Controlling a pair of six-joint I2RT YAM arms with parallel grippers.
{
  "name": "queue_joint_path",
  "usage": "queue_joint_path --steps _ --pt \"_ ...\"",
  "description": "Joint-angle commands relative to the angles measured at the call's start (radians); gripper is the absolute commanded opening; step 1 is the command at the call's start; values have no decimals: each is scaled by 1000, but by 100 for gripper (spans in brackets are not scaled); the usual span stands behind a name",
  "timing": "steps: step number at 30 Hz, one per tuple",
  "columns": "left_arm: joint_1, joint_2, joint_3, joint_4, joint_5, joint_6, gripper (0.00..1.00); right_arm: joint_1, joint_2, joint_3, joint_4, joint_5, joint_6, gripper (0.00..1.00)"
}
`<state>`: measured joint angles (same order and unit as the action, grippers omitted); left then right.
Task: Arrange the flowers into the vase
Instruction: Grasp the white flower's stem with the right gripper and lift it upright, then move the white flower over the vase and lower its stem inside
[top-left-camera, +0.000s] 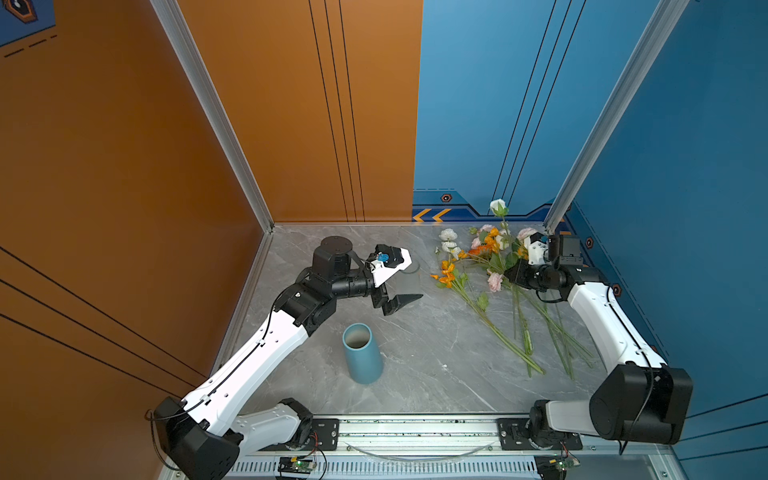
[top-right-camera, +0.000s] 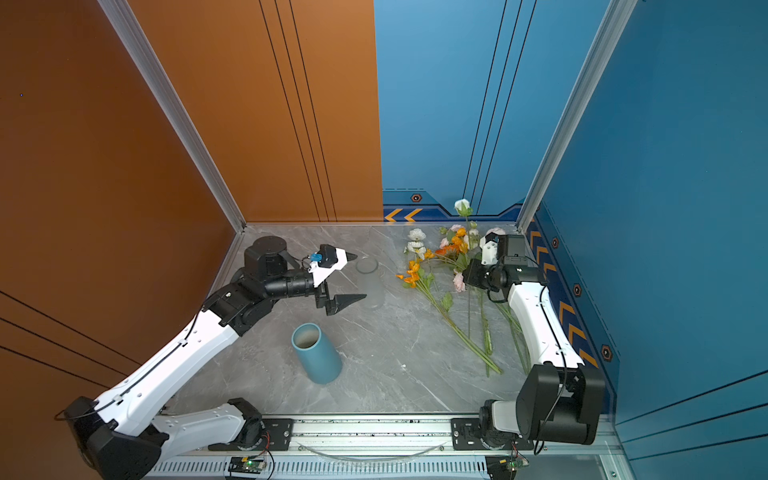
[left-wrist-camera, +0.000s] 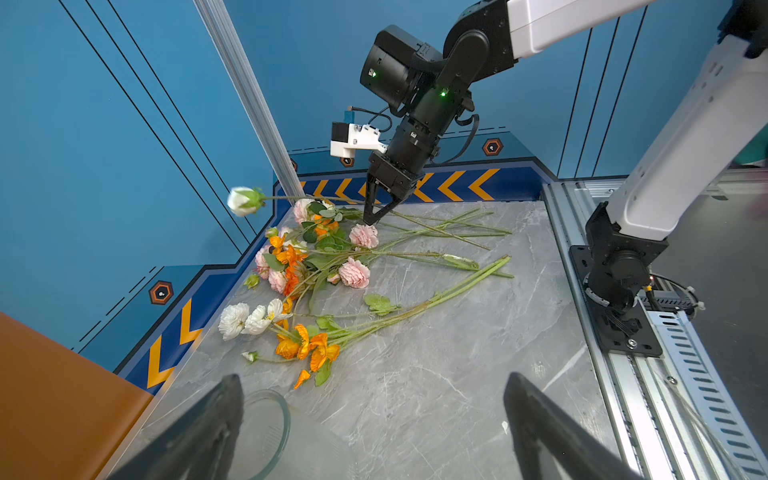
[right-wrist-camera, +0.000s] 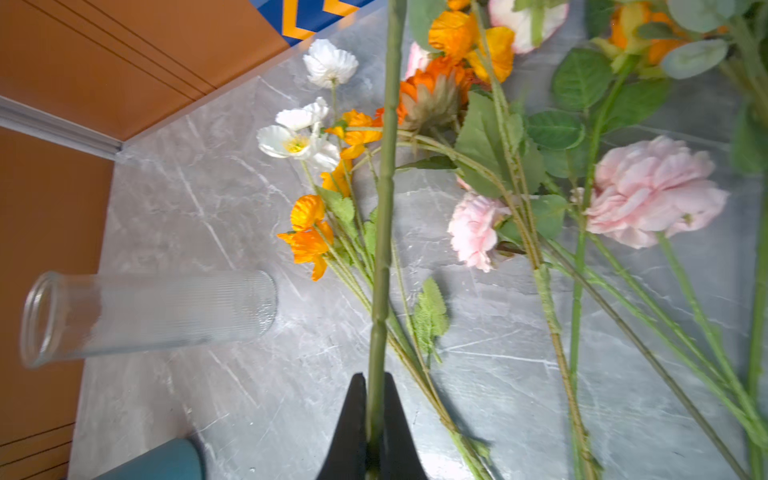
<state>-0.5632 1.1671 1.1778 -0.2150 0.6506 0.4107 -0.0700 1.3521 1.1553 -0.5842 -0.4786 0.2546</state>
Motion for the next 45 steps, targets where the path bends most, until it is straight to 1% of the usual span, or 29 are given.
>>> queue_joint_path --steps 1,6,9,10,11,12,14,16,20,24,29,32,35,40,45 --pt "-4 -11 -14 18 -20 3 98 27 -58 38 15 -88 12 0" --pt "28 -26 -11 14 -17 2 98 100 -136 31 111 -48 32 0" --pt "98 -33 4 18 55 -42 98 161 -170 34 174 12 44 0" --pt "134 -34 6 60 93 -67 98 186 -177 37 196 38 46 0" --pt "172 -29 10 68 139 -86 98 212 -182 42 215 65 45 0" --pt "198 -24 16 65 161 -95 98 234 -184 51 233 87 40 0" --pt "250 -9 30 38 209 -89 98 288 -185 66 276 148 17 0" --pt "296 11 55 -34 263 -69 98 332 -184 71 333 204 -11 0" --pt "379 26 66 -46 277 -67 98 414 -175 29 543 312 -68 0" --pt "398 27 45 -9 259 -81 98 483 -137 7 724 378 -136 0" --pt "400 32 33 9 245 -86 98 537 -47 42 875 368 -177 0" --pt "403 34 34 12 241 -88 98 576 -17 50 979 370 -231 0" --pt "409 35 28 17 244 -103 98 603 13 57 1085 358 -259 0" --pt "424 50 30 54 251 -115 98 629 85 83 1184 318 -256 0" --pt "445 48 26 65 248 -125 98 647 160 72 1333 297 -197 0"
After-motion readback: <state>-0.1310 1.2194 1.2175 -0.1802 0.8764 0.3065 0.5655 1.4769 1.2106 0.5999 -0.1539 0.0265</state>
